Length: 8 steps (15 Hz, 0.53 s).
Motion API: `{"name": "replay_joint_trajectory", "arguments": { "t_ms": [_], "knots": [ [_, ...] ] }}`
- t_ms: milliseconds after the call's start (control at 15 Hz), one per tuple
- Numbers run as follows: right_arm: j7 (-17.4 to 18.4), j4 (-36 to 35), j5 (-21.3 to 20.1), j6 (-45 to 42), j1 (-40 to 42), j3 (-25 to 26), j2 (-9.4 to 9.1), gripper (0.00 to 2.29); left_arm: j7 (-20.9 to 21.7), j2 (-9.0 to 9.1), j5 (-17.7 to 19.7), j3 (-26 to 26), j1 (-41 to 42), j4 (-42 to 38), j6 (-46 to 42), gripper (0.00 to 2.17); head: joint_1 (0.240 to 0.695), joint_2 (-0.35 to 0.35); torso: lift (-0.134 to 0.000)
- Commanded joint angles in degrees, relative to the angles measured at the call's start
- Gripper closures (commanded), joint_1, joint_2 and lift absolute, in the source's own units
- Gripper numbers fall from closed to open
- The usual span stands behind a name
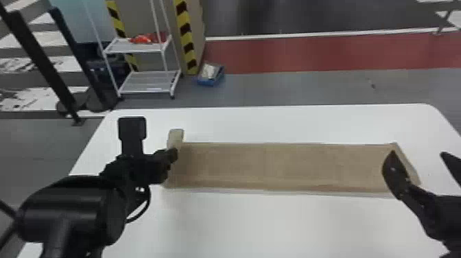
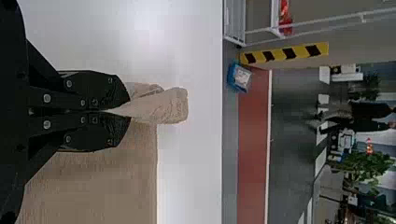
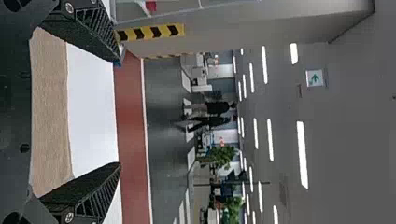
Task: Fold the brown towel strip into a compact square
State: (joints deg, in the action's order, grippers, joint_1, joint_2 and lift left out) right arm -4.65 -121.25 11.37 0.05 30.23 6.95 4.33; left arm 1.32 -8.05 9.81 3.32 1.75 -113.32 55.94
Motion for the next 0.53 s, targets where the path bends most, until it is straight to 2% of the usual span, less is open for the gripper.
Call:
{"name": "replay_joint_trajectory", "arguments": {
  "t_ms": [0,200,267,333,400,467],
  "knots": [
    [5.17,0.14,1.11,-2.02,-0.35,1.23,0.77,0.09,-2.9,2.51,-0.49,-8.15,-0.16,-3.31,2.38,2.14,0.695,0.011,-0.109],
    [14.31,1.81,3.22,-7.47,-1.4,1.32,3.67,0.09,-8.35,4.45,-2.16,-18.26,-0.43,-3.4,-0.6,2.14,0.695,-0.13,-0.109],
    [16.25,3.04,4.45,-9.76,-1.93,1.32,4.64,0.09,-10.02,5.68,-4.27,-21.51,-0.34,-2.7,-2.71,2.14,0.695,-0.214,-0.109],
    [16.51,5.24,7.52,-15.2,-2.54,1.32,5.61,0.09,-12.3,6.64,-7.35,-25.03,-0.34,-0.94,-6.58,2.12,0.695,-0.249,-0.109],
    [16.51,7.08,9.46,-18.72,-3.07,1.23,6.31,0.09,-13.27,7.61,-7.61,-27.31,-0.34,0.82,-10.45,1.99,0.695,-0.283,-0.109],
    [16.51,7.79,9.72,-18.72,-3.34,1.05,6.4,0.09,-13.44,8.2,-7.52,-29.24,-0.34,2.4,-13.96,1.71,0.695,-0.307,-0.109]
  ]
}}
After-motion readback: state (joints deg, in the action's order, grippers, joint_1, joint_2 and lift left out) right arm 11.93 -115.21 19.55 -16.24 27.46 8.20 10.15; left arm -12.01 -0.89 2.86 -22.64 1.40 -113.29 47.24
